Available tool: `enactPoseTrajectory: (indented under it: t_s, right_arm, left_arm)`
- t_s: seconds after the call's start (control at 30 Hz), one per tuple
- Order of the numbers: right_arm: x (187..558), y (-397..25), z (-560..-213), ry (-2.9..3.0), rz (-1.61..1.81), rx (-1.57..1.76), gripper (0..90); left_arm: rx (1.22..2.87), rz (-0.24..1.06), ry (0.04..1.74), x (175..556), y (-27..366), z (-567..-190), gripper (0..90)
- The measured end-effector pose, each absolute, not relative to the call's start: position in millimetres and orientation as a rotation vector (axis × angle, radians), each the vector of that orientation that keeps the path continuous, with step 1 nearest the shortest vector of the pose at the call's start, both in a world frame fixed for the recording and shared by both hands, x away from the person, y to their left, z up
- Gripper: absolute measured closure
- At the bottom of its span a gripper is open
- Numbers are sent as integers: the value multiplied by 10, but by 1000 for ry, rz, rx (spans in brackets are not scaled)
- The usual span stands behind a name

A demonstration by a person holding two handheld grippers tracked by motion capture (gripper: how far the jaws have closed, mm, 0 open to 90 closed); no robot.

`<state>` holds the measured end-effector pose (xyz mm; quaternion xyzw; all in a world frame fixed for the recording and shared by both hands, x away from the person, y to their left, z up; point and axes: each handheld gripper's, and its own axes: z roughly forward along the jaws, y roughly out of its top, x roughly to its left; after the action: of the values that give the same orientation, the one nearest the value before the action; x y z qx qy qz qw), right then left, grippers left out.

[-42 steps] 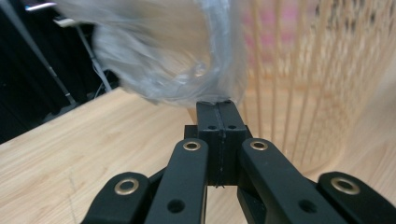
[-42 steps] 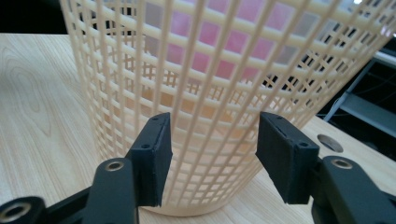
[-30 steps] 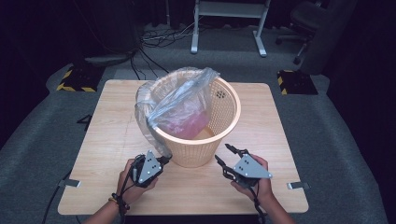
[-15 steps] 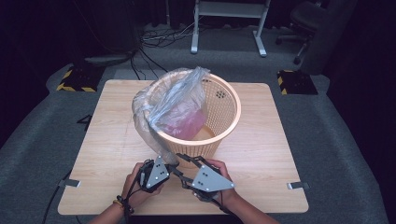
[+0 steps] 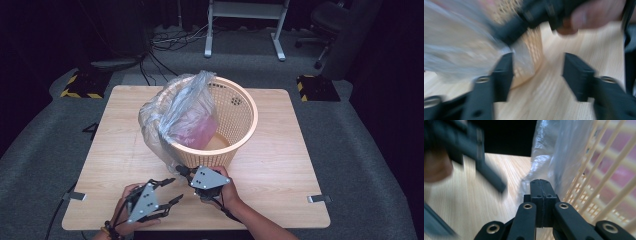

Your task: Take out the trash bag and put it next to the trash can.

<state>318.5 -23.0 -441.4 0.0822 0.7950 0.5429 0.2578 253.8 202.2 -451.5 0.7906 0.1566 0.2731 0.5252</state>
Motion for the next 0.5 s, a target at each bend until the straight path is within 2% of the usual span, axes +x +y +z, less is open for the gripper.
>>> enactPoseTrajectory:
  t_s: [0.07, 0.2, 0.33, 0.43, 0.5]
  right_arm:
    - [3210, -233, -4460, 2170, 1463, 234, 900]
    - [3232, -282, -4517, 2190, 1452, 245, 900]
    - [3196, -332, -4546, 2204, 1424, 243, 900]
    - [3170, -335, -4592, 2229, 1396, 223, 900]
    - [3138, -335, -4618, 2255, 1381, 181, 900]
  left_arm:
    - [1764, 679, 441, 2545, 2170, -4390, 287]
    - [1570, 688, 563, 2782, 2349, -4060, 154]
    - [1530, 677, 675, 3104, 2279, -3826, 156]
    - [1568, 656, 642, 3220, 2209, -3785, 168]
    - [1609, 668, 631, 3245, 2146, -3792, 221]
